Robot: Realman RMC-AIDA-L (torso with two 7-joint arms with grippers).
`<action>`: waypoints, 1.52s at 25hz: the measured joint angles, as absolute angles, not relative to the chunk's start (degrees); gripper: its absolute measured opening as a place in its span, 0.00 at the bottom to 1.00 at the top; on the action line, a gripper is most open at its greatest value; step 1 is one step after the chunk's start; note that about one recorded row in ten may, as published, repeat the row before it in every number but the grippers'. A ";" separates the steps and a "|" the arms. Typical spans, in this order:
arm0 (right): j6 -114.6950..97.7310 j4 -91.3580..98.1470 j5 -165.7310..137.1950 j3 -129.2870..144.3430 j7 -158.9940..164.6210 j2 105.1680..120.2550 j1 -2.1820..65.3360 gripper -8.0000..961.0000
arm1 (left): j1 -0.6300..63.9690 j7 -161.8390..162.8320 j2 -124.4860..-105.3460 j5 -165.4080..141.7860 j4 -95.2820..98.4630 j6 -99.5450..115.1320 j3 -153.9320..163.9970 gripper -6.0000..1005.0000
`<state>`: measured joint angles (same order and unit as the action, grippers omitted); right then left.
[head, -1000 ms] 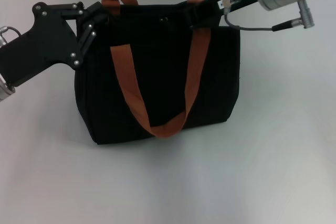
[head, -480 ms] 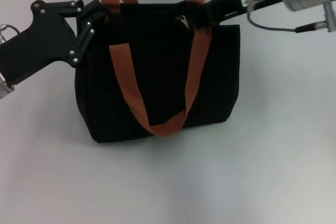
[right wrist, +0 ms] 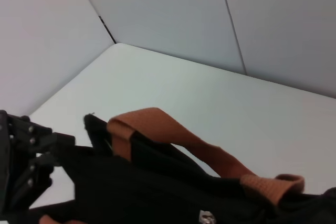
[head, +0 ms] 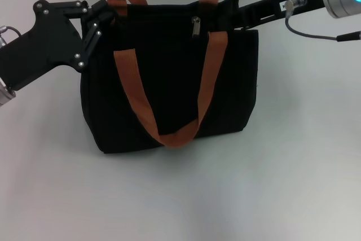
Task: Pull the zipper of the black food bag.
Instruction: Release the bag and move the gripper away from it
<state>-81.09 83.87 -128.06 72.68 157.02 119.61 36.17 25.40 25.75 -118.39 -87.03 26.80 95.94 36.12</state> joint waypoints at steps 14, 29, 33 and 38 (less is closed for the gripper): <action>-80.85 72.43 -98.41 56.22 131.61 119.18 29.16 0.09 | 25.44 26.27 -118.49 -87.04 26.77 96.10 36.12 0.07; -97.24 46.74 -89.55 46.80 95.45 118.81 29.16 0.68 | 25.60 31.31 -118.59 -85.48 24.73 94.71 36.13 0.12; -99.02 42.25 -89.75 47.08 87.75 118.70 29.09 0.74 | 25.43 34.96 -118.39 -85.43 24.75 94.43 36.30 0.17; -100.71 39.00 -91.46 47.13 78.50 118.93 28.70 0.81 | 25.13 47.84 -116.86 -87.13 28.37 96.05 37.43 0.31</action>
